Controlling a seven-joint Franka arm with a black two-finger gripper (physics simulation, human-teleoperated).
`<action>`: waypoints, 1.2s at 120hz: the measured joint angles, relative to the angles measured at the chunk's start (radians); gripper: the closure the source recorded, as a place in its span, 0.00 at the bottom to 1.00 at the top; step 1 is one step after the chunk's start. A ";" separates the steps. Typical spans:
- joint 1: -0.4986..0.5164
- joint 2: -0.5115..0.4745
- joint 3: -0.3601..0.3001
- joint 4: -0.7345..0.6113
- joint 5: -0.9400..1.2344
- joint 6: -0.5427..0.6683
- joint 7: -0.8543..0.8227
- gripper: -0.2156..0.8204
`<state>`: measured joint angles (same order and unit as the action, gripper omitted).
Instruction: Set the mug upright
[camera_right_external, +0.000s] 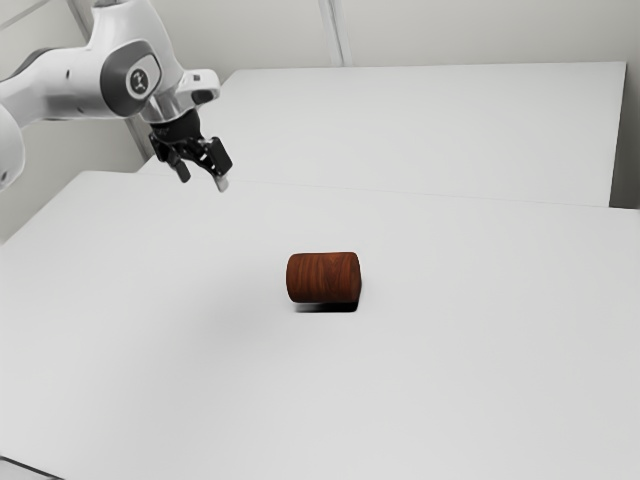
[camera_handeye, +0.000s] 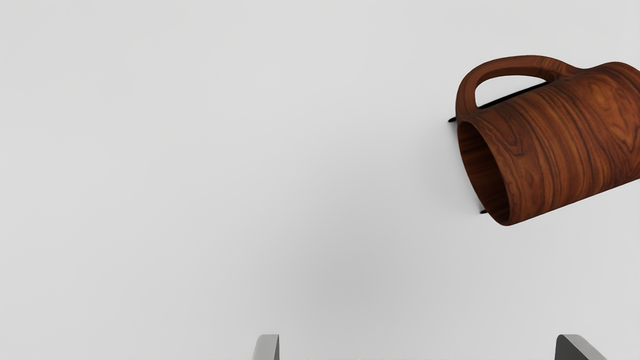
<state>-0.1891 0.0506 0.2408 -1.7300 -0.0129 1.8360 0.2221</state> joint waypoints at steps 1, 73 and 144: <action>0.000 -0.001 0.000 -0.001 0.000 0.001 0.000 0.21; 0.002 0.141 0.078 -0.242 -0.628 0.073 0.150 0.21; 0.012 0.310 0.108 -0.178 -0.969 0.041 0.457 0.21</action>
<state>-0.1772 0.3609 0.3493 -1.9083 -0.9817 1.8772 0.6795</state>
